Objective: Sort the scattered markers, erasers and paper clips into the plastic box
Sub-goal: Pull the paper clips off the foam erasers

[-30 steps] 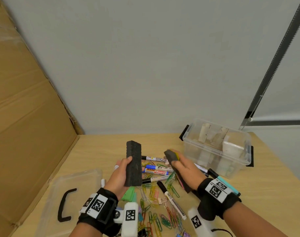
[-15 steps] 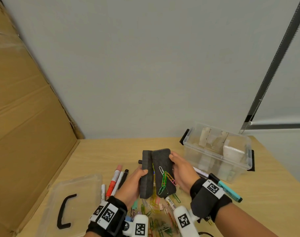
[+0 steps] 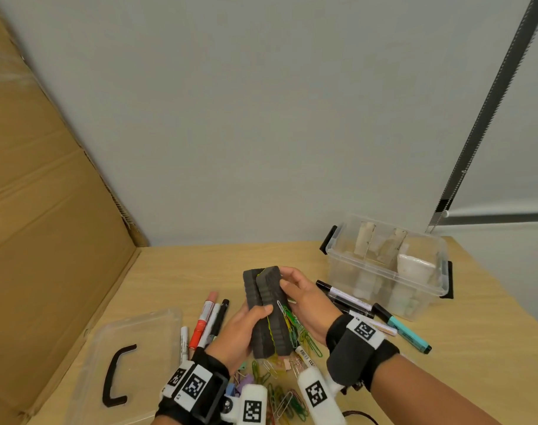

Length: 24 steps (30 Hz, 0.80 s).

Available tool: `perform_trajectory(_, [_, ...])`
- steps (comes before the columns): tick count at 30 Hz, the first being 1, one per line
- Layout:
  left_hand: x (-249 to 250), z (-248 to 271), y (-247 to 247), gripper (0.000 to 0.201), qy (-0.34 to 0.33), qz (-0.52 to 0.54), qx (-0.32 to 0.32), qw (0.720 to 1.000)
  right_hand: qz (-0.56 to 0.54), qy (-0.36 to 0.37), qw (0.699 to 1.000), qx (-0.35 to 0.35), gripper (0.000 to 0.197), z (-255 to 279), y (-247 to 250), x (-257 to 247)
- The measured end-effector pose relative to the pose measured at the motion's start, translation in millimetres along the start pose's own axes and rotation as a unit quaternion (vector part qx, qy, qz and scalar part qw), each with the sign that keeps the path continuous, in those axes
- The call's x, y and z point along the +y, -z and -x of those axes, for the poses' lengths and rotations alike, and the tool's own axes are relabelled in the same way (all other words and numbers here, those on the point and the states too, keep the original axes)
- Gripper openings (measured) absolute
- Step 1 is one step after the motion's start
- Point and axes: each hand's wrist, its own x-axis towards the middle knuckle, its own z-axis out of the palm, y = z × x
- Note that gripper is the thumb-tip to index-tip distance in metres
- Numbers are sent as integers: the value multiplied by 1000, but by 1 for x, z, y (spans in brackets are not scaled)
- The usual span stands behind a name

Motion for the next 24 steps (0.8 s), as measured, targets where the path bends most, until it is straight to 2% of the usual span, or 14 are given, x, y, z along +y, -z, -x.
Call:
perform_trajectory(2, [-1,1,4,33,-3,28,17,999,132,51,990,18,31,6,3,6])
perform_trajectory(5, [4,4,6,19,-26,84,44,995,338,154,928,15,33,19,5,14])
perform_trajectory(7, [5,5,8,28,-26,106,39,993,405,184,895,-25,32,27,2,22])
perform_trajectory(9, [4,6,5,41,-28,96,36,994,408,193,892,-16,25,28,0,27])
perform_trajectory(11, [4,4,6,38,-21,88,34,995,388,186,903,16,11,25,-1,26])
perform_trajectory(13, [3,-1,13,20,-26,102,49,993,367,148,918,4,4,22,1,23])
perform_trajectory(14, [2,-3,17,20,-26,113,60,991,366,125,922,-11,5,21,4,23])
perform_trajectory(16, [-2,-9,25,62,-26,129,81,988,394,83,915,-34,6,23,12,28])
perform_trajectory(17, [-3,-11,28,74,-29,132,79,988,427,66,901,-46,8,24,18,31])
perform_trajectory(18, [-3,-12,30,73,-33,130,75,988,471,49,879,-60,13,25,24,35])
perform_trajectory(21, [0,-10,30,61,-40,139,49,988,595,-20,798,-95,34,25,38,45])
perform_trajectory(22, [0,-10,31,60,-40,139,51,988,611,-29,785,-97,37,26,40,46])
perform_trajectory(24, [-4,-12,32,66,-35,129,64,989,612,6,788,-73,30,30,38,42])
